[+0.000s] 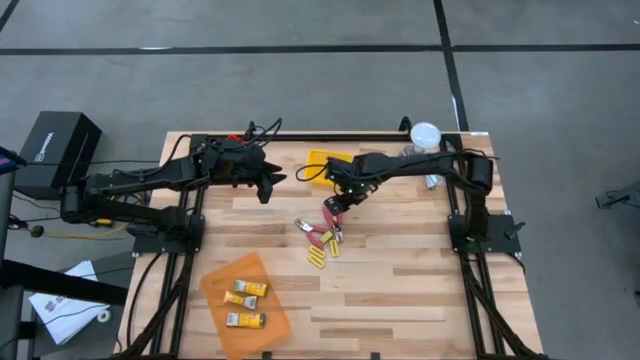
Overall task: Pick & Place School Supplies
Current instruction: Put the pink hole puncher into the yellow bin
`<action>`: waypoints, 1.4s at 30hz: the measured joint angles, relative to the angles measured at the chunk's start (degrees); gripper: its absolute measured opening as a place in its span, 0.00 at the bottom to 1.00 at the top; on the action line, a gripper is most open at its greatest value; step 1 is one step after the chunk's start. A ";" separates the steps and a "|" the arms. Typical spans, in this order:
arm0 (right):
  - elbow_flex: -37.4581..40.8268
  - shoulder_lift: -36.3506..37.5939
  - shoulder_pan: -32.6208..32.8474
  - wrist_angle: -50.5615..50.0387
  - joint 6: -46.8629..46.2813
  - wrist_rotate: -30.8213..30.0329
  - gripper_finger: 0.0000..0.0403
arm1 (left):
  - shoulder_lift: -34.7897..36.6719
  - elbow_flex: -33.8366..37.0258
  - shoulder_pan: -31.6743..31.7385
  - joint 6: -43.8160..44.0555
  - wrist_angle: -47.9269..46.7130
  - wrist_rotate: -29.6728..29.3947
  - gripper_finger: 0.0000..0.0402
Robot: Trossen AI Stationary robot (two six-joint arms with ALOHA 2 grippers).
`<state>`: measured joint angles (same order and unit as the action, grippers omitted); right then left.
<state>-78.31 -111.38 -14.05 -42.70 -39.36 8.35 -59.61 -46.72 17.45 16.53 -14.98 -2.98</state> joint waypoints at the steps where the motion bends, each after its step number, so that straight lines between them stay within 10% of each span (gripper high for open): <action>1: -0.06 -0.43 0.11 0.13 -0.27 0.37 0.43 | 0.00 0.00 0.00 0.00 -0.13 -0.01 0.36; 42: -0.34 -7.83 0.25 5.45 -6.75 1.77 0.41 | -0.02 0.00 4.02 -1.75 -2.11 3.29 0.36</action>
<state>-78.65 -119.21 -13.80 -37.25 -46.11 10.11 -59.64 -46.72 21.47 14.79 -17.09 0.30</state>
